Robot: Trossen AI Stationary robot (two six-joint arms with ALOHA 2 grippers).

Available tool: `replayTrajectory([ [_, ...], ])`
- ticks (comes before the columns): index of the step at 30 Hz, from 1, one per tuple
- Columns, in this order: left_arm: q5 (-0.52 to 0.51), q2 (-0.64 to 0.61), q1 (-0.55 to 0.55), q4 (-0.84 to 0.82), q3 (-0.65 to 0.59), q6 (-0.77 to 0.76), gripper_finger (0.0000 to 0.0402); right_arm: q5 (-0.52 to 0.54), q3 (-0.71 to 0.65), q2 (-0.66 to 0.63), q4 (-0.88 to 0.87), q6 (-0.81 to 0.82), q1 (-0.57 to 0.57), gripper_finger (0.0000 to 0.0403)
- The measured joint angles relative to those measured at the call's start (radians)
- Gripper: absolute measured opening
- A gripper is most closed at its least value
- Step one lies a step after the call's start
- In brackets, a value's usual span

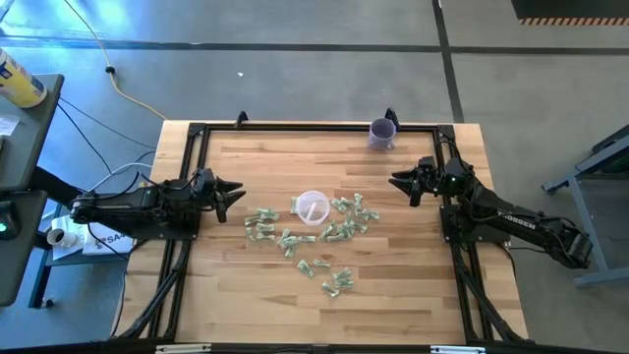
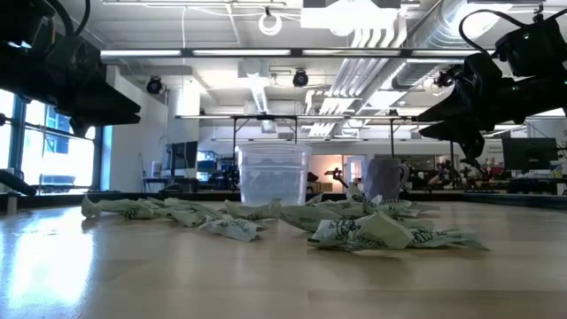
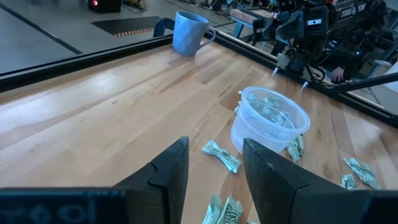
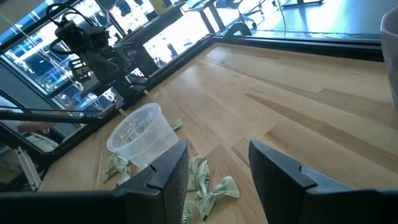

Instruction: Pick and place Stevia / Truvia into bins

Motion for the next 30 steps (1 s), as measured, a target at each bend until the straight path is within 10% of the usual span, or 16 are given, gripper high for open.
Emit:
replayTrajectory([
  [30, 0.000, 0.000, 0.000, 0.000, 0.000, 0.000, 0.0184, 0.000, 0.000, 0.000, 0.000, 0.000, 0.000, 0.0157],
])
